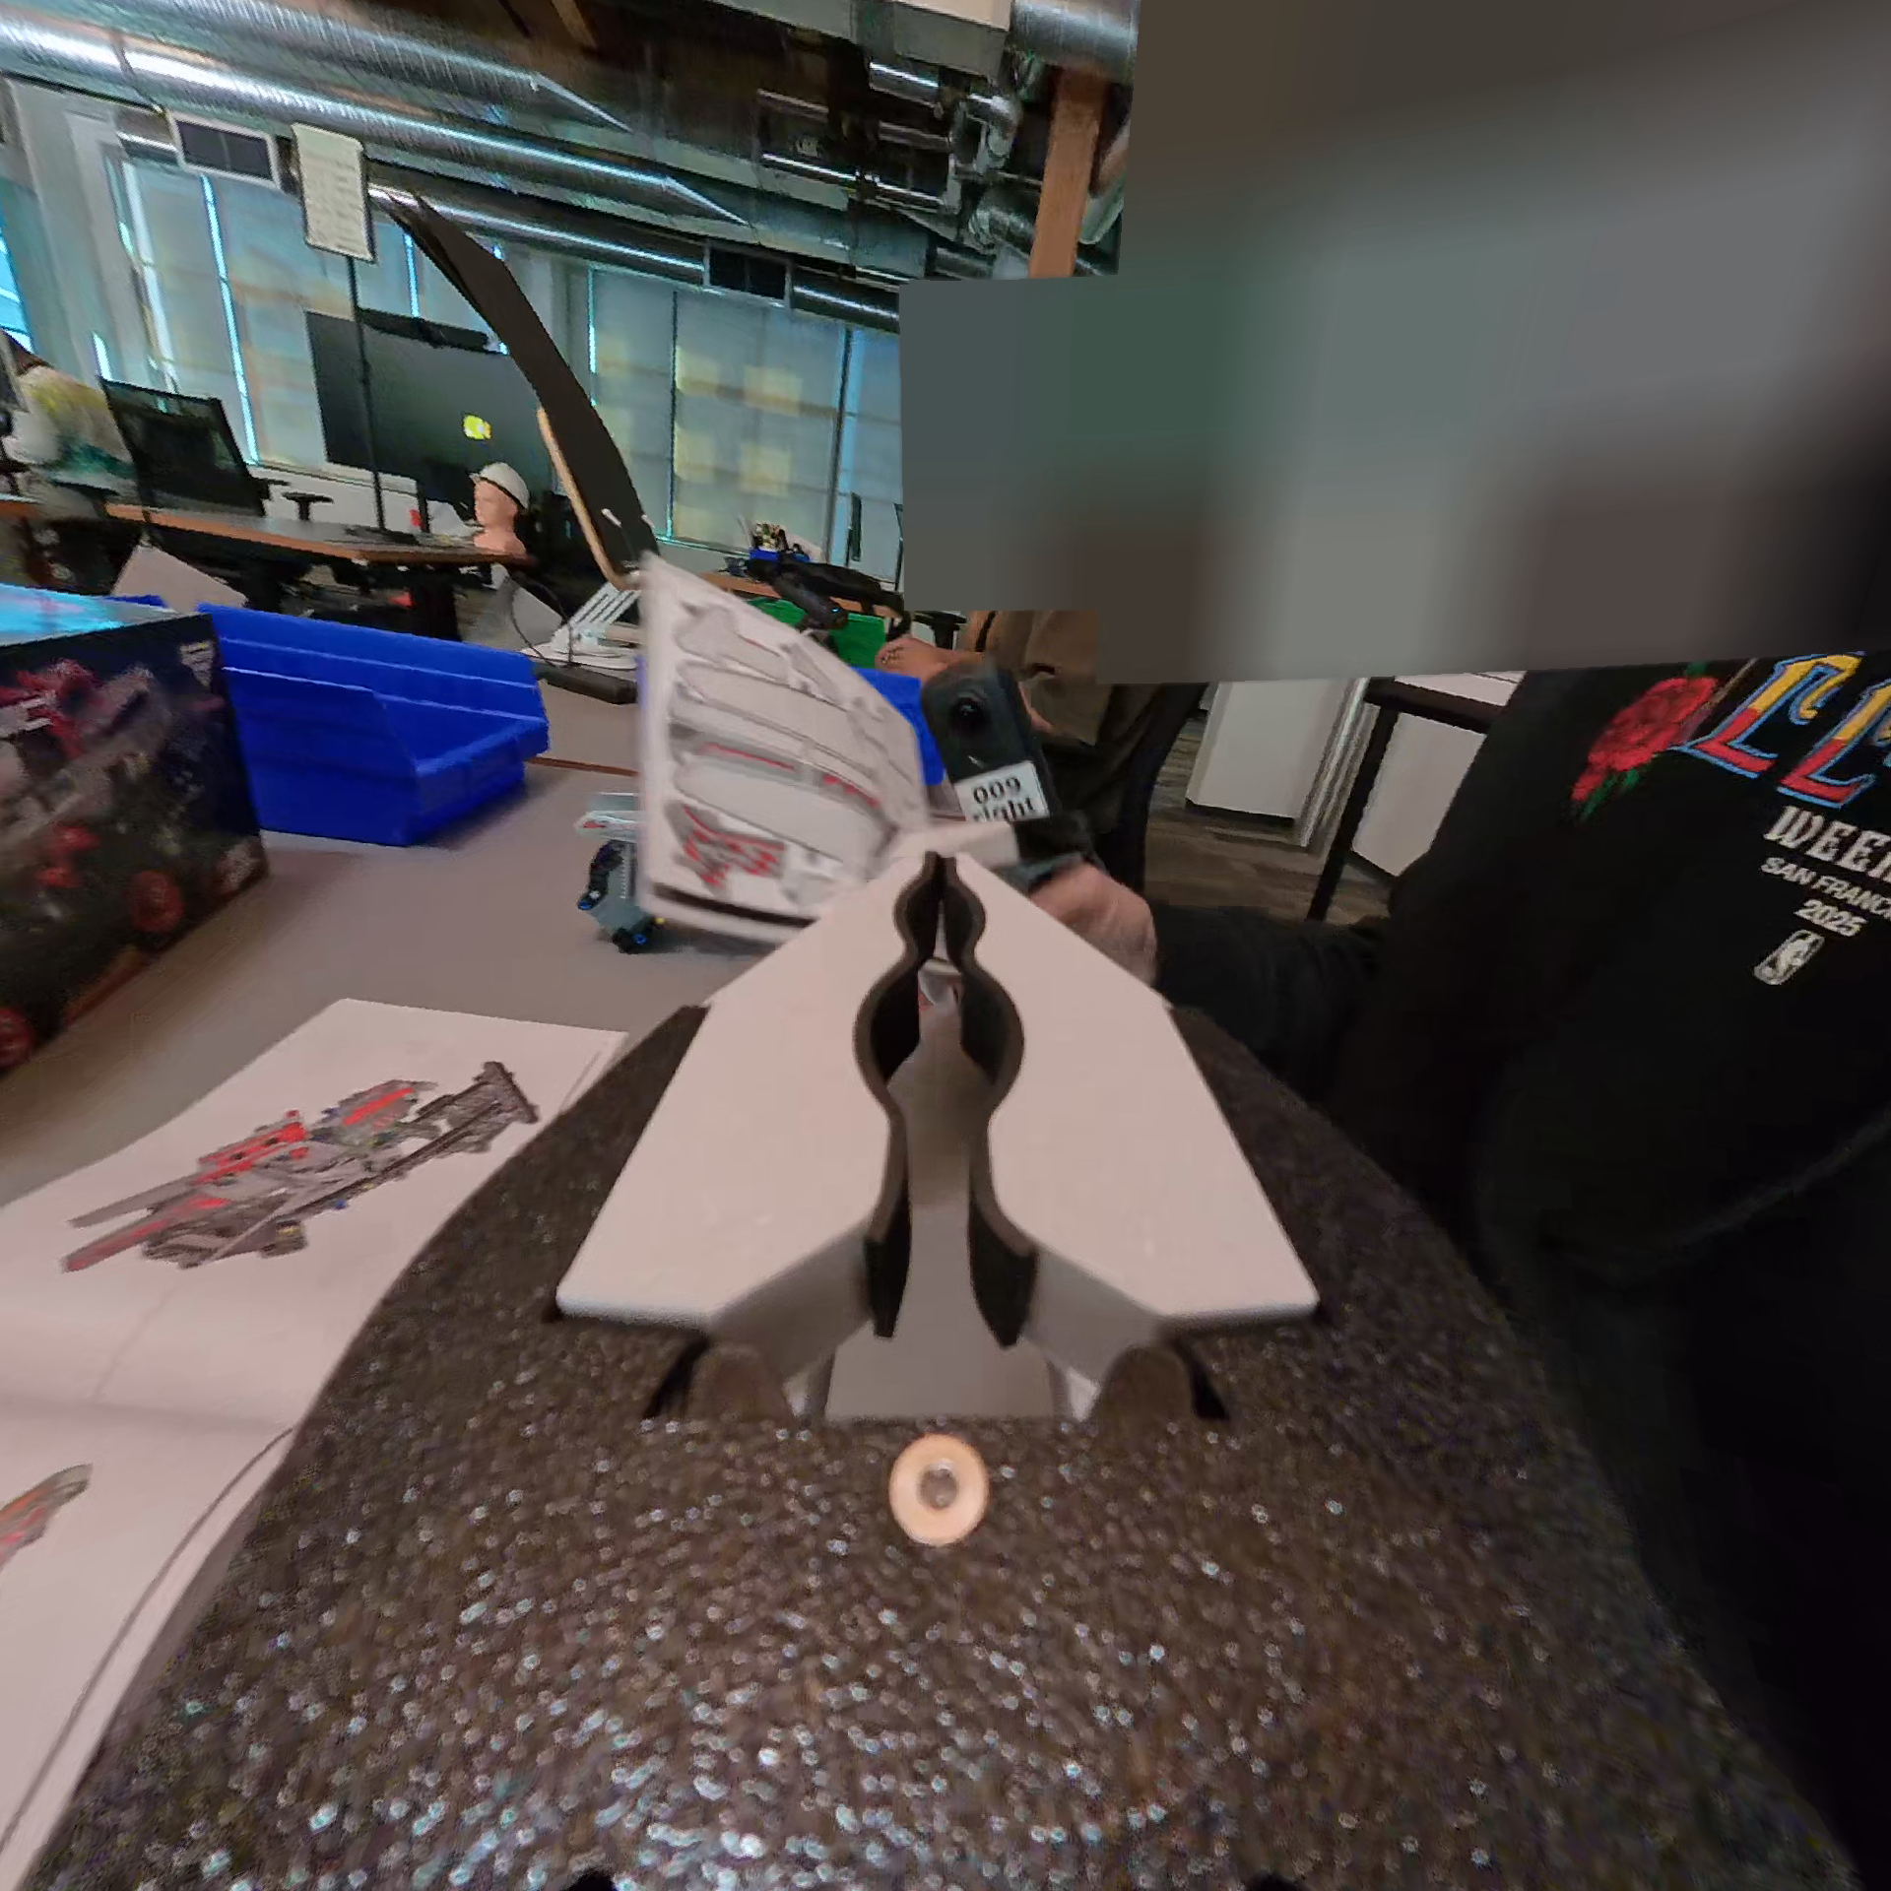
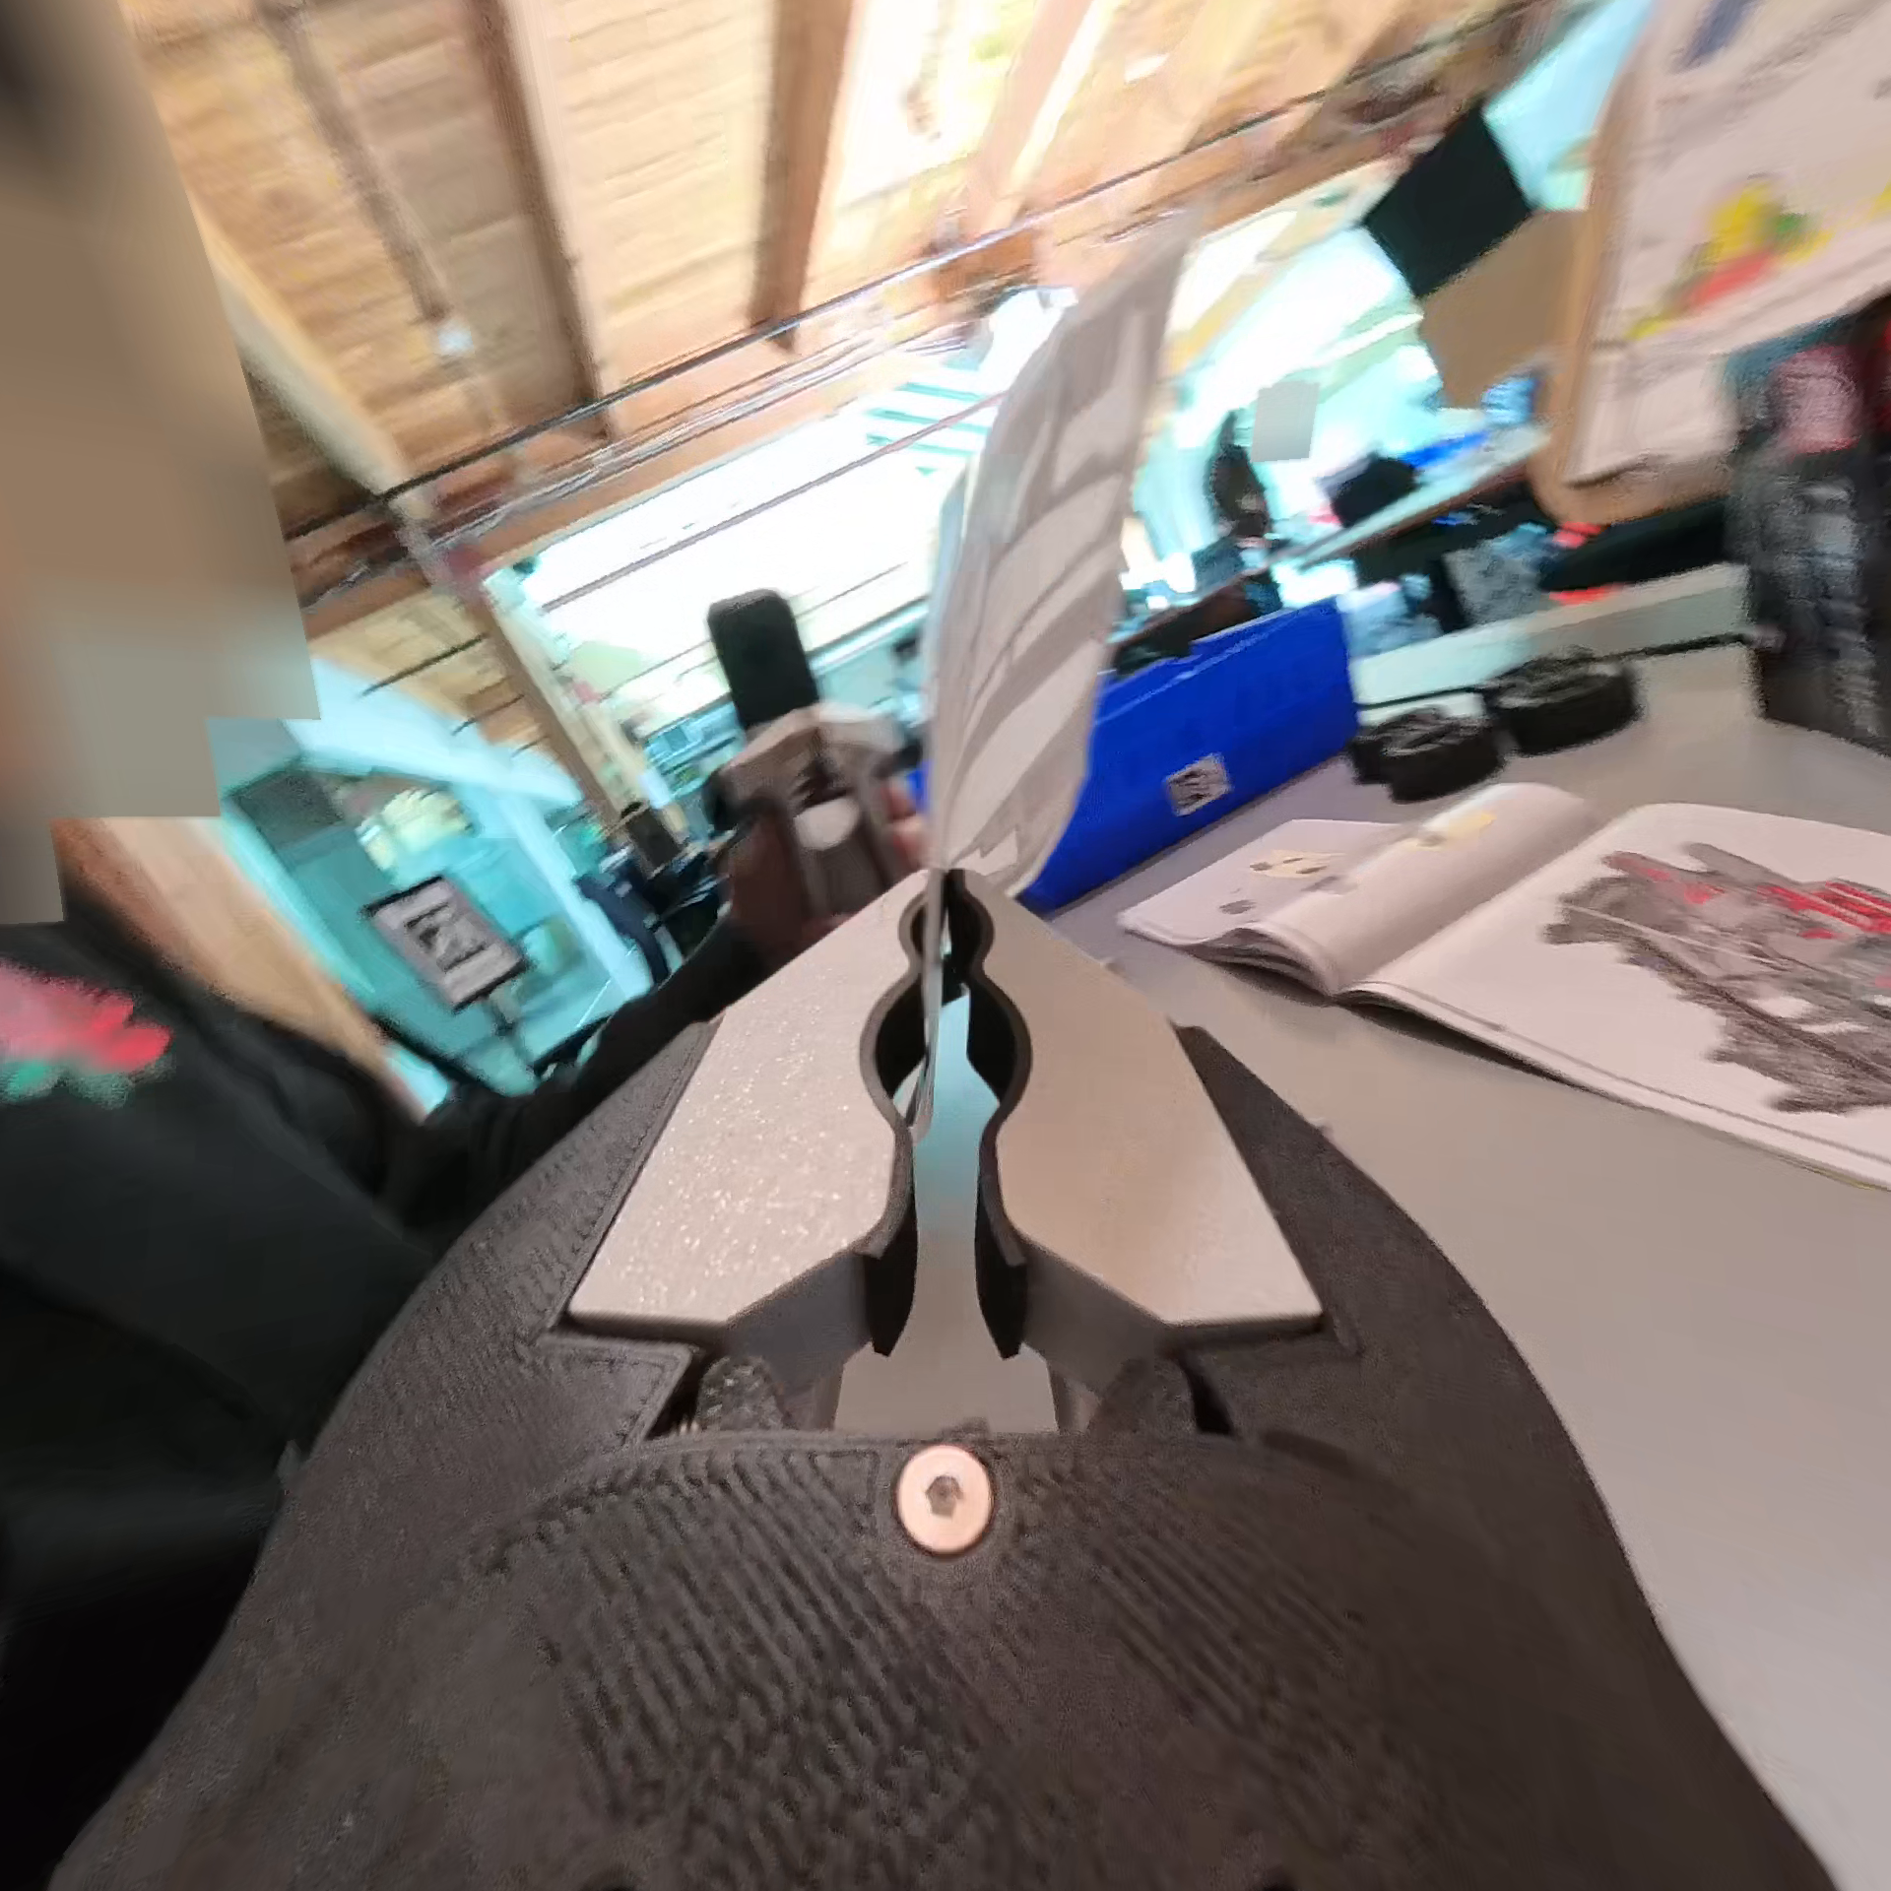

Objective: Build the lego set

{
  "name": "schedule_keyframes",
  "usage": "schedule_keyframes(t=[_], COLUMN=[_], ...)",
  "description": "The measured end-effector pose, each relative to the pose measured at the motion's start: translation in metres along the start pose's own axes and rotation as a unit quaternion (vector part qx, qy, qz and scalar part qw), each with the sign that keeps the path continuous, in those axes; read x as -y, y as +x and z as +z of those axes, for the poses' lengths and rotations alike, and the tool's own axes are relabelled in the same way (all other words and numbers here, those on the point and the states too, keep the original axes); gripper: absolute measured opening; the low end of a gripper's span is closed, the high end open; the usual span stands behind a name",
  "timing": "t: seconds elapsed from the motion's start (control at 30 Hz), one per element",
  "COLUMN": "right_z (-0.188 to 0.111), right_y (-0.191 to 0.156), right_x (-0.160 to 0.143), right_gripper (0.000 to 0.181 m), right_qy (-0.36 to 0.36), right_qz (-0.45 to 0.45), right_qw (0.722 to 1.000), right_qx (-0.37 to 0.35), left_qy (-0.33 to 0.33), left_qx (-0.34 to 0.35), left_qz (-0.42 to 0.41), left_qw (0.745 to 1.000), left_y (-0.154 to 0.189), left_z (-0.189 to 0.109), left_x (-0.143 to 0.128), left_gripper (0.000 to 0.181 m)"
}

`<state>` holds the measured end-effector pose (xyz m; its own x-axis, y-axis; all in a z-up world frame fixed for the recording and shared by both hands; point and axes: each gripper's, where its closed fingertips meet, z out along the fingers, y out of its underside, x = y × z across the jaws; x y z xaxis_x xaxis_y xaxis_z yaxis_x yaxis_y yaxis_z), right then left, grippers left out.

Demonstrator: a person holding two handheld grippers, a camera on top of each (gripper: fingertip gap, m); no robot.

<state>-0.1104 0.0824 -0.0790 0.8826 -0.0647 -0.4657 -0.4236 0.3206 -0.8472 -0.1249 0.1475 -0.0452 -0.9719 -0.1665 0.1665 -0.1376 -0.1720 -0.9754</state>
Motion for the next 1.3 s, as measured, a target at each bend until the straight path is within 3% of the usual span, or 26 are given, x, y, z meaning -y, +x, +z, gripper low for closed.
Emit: schedule_keyframes(t=[0.1, 0.33, 0.43, 0.57, 0.63, 0.73, 0.87, 0.97, 1.13, 1.3], right_z=[0.021, 0.103, 0.117, 0.129, 0.128, 0.115, 0.099, 0.088, 0.064, 0.051], right_y=[0.044, 0.145, 0.185, 0.220, 0.241, 0.267, 0.286, 0.291, 0.296, 0.298], right_x=[0.043, 0.135, 0.161, 0.173, 0.169, 0.157, 0.163, 0.168, 0.166, 0.168], right_gripper=[0.000, 0.000, 0.009, 0.005, 0.009, 0.032, 0.057, 0.074, 0.088, 0.100], right_qy=[0.026, -0.060, -0.069, -0.084, -0.104, -0.142, -0.167, -0.200, -0.277, -0.371], right_qz=[0.056, 0.137, 0.135, 0.177, 0.197, 0.227, 0.192, 0.126, 0.031, -0.073], right_qw=[0.996, 0.985, 0.978, 0.966, 0.956, 0.933, 0.913, 0.897, 0.853, 0.795], right_qx=[-0.064, -0.087, -0.146, -0.166, -0.191, -0.242, -0.318, -0.373, -0.442, -0.475], left_qy=[0.000, 0.004, -0.002, 0.016, 0.031, 0.023, 0.017, 0.012, -0.051, -0.131], left_qx=[0.005, 0.036, 0.059, 0.059, 0.059, 0.070, 0.078, 0.097, 0.150, 0.215], left_qz=[0.003, 0.013, 0.033, 0.027, 0.019, 0.026, 0.034, 0.045, 0.104, 0.211], left_qw=[1.000, 0.999, 0.998, 0.998, 0.998, 0.997, 0.996, 0.994, 0.982, 0.945], left_y=[-0.008, -0.022, -0.028, -0.032, -0.033, -0.038, -0.041, -0.046, -0.057, -0.070], left_z=[-0.006, -0.024, -0.032, -0.040, -0.043, -0.046, -0.044, -0.043, -0.041, -0.037], left_x=[0.000, -0.001, 0.000, 0.003, 0.006, 0.002, -0.002, -0.004, -0.020, -0.035], left_gripper=[0.000, 0.000, 0.000, 0.000, 0.000, 0.000, 0.000, 0.000, 0.000, 0.000])
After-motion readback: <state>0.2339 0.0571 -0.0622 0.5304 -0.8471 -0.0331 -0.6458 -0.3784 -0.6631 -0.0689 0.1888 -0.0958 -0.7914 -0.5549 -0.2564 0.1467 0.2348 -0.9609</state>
